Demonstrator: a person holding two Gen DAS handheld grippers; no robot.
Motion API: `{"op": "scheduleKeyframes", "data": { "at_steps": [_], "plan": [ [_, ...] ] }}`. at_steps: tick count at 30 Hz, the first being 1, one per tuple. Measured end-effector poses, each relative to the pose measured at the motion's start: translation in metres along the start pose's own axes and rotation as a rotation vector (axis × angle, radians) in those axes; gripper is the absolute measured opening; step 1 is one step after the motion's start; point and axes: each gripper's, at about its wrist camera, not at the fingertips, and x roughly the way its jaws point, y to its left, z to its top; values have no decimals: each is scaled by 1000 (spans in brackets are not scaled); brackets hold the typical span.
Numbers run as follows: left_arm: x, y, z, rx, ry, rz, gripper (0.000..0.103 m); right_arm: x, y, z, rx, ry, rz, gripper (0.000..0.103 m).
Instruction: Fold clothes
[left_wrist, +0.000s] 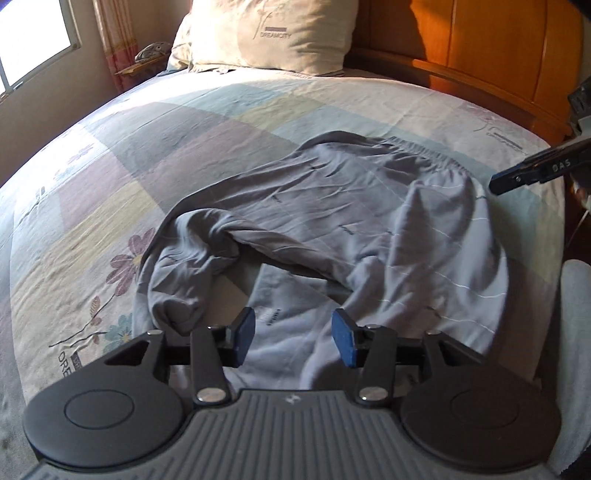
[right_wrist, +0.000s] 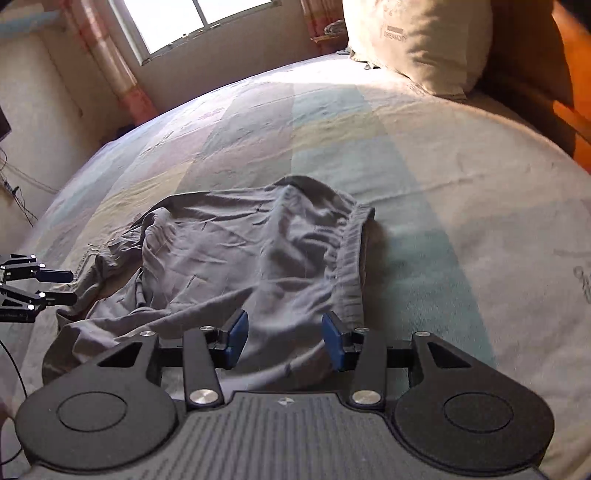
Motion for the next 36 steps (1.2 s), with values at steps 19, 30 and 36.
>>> {"op": "scheduleKeyframes", "data": {
  "at_steps": [19, 30, 36],
  "plan": [
    [84, -202, 6, 445, -40, -92, 46, -51, -8, -113, 223, -69, -45, 69],
    [78, -154, 42, 235, -67, -107, 4, -45, -22, -116, 292, -90, 48, 69],
    [87, -72, 57, -95, -57, -137, 4, -20, -12, -99, 310, -72, 180, 69]
  ]
}}
